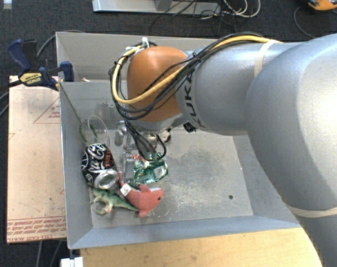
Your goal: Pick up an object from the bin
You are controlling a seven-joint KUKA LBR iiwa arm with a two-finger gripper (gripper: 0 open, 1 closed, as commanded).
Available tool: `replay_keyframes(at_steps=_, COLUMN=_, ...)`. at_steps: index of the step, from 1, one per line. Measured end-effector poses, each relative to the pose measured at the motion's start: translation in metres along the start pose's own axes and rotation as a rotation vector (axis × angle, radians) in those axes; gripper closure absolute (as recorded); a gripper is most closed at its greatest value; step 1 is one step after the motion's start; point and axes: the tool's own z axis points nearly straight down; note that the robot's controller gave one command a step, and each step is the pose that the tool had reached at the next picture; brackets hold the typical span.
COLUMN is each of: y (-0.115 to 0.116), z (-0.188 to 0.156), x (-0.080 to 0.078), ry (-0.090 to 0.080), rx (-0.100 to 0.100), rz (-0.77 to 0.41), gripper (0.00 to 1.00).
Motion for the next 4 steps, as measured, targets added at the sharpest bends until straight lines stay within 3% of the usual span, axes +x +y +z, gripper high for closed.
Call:
replay_keyframes(at_steps=1, y=-0.001, z=-0.005, x=-0.002, ry=-0.007, rx=-0.001, rz=0.004, gripper=0.0)
replay_keyframes(at_steps=2, y=-0.073, z=0.067, x=0.01, ry=0.0, rx=0.0, rz=-0.147, gripper=0.0)
replay_keyframes(at_steps=3, y=-0.064, z=0.008, x=0.014, ry=-0.011, rx=-0.003, rz=-0.012, gripper=0.0)
replay_keyframes(at_steps=4, y=-0.071, z=0.06, x=0.003, ry=-0.026, rx=-0.006, rz=-0.145, gripper=0.0)
